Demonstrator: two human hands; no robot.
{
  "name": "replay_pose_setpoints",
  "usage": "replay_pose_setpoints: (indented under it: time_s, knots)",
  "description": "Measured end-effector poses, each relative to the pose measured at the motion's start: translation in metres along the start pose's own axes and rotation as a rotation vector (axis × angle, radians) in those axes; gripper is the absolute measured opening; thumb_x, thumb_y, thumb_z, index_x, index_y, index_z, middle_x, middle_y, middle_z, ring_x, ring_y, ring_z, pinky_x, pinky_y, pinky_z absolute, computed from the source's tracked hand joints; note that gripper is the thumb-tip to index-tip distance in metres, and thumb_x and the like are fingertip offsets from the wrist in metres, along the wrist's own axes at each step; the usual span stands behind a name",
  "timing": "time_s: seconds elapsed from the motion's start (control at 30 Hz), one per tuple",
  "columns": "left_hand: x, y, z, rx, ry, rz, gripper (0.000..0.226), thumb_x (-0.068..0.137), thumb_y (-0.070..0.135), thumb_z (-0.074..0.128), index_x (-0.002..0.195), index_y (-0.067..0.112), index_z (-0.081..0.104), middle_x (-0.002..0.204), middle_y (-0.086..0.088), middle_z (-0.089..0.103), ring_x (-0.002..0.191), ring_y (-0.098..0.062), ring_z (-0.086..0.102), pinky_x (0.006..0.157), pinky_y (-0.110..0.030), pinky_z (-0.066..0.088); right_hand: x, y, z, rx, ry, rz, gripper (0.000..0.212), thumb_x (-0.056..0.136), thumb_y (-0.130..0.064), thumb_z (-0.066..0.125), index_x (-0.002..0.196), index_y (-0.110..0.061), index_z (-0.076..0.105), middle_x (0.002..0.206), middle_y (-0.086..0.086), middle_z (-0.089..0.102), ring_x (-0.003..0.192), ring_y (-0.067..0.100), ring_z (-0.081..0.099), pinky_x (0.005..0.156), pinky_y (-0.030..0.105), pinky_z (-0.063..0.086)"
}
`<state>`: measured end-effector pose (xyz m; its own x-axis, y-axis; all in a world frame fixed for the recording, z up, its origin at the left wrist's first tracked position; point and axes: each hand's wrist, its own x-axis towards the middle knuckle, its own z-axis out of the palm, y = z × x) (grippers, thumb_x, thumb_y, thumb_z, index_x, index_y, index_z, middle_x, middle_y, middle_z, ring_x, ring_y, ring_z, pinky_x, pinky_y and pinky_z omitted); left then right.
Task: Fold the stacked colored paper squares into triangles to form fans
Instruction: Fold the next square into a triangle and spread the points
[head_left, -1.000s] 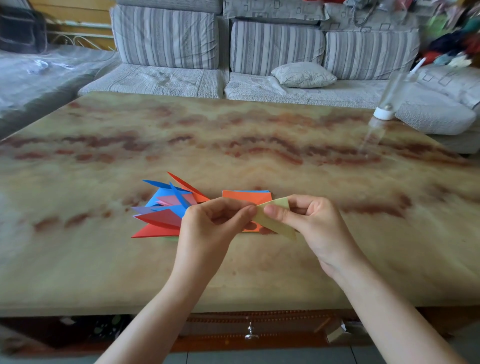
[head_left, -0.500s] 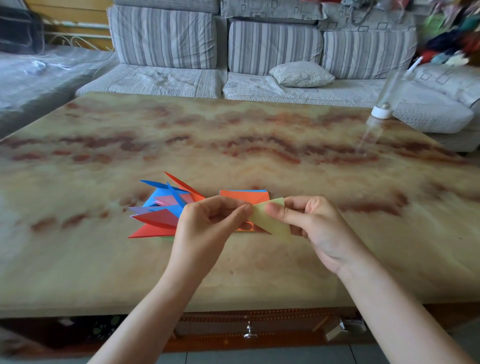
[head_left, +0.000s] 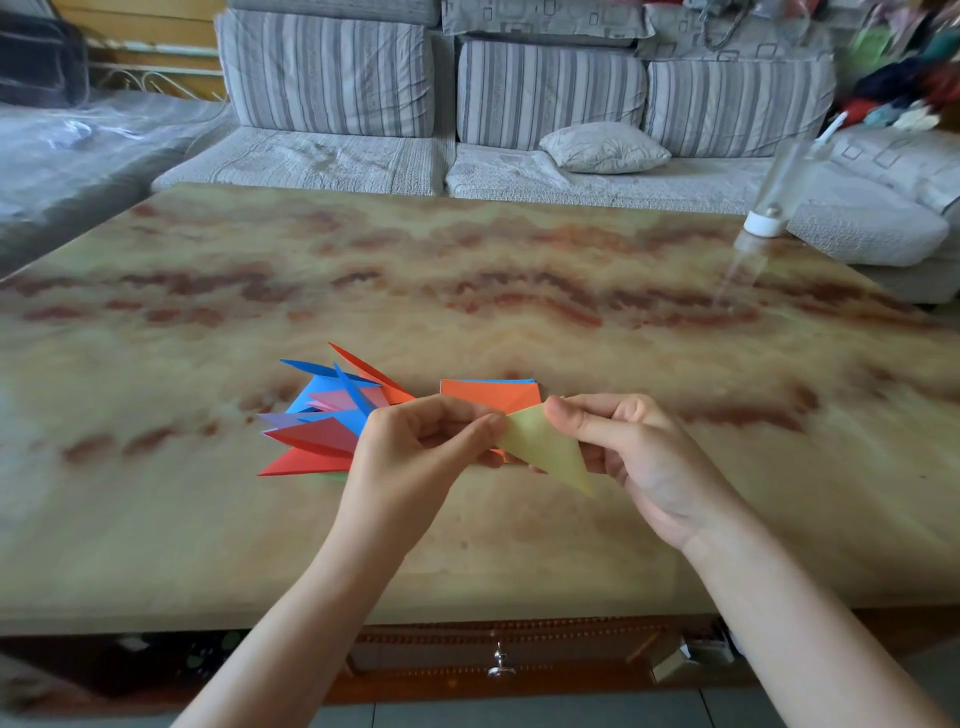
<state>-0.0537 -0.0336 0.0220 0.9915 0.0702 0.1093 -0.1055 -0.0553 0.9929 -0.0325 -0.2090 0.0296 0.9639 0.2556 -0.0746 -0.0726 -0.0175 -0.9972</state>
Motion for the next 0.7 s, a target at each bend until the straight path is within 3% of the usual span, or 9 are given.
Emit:
replay_pose_setpoints:
  time_s: [0.07, 0.13, 0.3, 0.43, 0.53, 0.7]
  knots:
    - [0.0009, -0.0009, -0.0007, -0.002, -0.009, -0.01, 0.006, 0.081, 0.005, 0.069, 0.075, 0.007, 0.071, 0.058, 0.001, 0.07, 0.054, -0.005, 0.065, 0.057, -0.009, 0.046, 0.0003, -0.0003, 0.0, -0.013, -0.001, -0.018, 0.027, 0.077, -0.027, 0.064, 0.086, -0.004, 0.076, 0.08, 0.009, 0.073, 0.07, 0.012, 0.064, 0.065, 0.019, 0.049]
    - [0.0013, -0.0006, -0.0011, -0.017, -0.019, -0.03, 0.008, 0.081, 0.004, 0.069, 0.074, 0.008, 0.071, 0.059, 0.001, 0.069, 0.054, -0.006, 0.065, 0.056, -0.009, 0.045, 0.0012, -0.0002, -0.0003, -0.033, -0.004, -0.033, 0.026, 0.078, -0.025, 0.064, 0.086, -0.003, 0.075, 0.077, 0.006, 0.072, 0.066, 0.008, 0.062, 0.061, 0.014, 0.046]
    - [0.0028, -0.0019, -0.0031, -0.021, -0.086, -0.131, 0.012, 0.083, 0.005, 0.067, 0.073, 0.011, 0.069, 0.062, 0.001, 0.07, 0.059, -0.008, 0.067, 0.068, -0.019, 0.054, 0.0021, 0.0022, -0.0012, -0.131, 0.003, -0.052, 0.022, 0.078, -0.028, 0.065, 0.083, -0.009, 0.076, 0.07, 0.002, 0.07, 0.066, 0.009, 0.059, 0.063, 0.014, 0.044]
    - [0.0021, -0.0001, -0.0043, 0.028, -0.192, -0.152, 0.004, 0.082, 0.021, 0.068, 0.083, 0.018, 0.069, 0.069, 0.008, 0.071, 0.069, -0.001, 0.065, 0.076, -0.025, 0.055, 0.0004, 0.0063, -0.0014, -0.23, -0.008, -0.059, 0.018, 0.084, -0.027, 0.065, 0.082, -0.013, 0.077, 0.066, -0.006, 0.07, 0.064, 0.005, 0.056, 0.062, 0.016, 0.04]
    - [0.0, -0.0041, -0.001, 0.119, -0.165, -0.07, 0.015, 0.068, 0.031, 0.077, 0.078, 0.021, 0.071, 0.065, 0.004, 0.068, 0.067, -0.006, 0.061, 0.068, -0.022, 0.049, -0.0021, 0.0079, 0.0018, -0.299, -0.051, -0.074, 0.021, 0.086, -0.03, 0.064, 0.082, -0.014, 0.077, 0.079, 0.001, 0.074, 0.072, 0.013, 0.062, 0.072, 0.022, 0.042]
    - [0.0024, -0.0091, -0.0002, 0.114, -0.067, -0.015, 0.014, 0.069, 0.014, 0.081, 0.064, 0.021, 0.069, 0.061, 0.003, 0.069, 0.06, -0.005, 0.062, 0.061, -0.013, 0.046, -0.003, 0.0045, 0.001, -0.27, -0.096, -0.041, 0.026, 0.082, -0.039, 0.065, 0.087, -0.016, 0.078, 0.091, 0.01, 0.075, 0.086, 0.014, 0.063, 0.09, 0.031, 0.044]
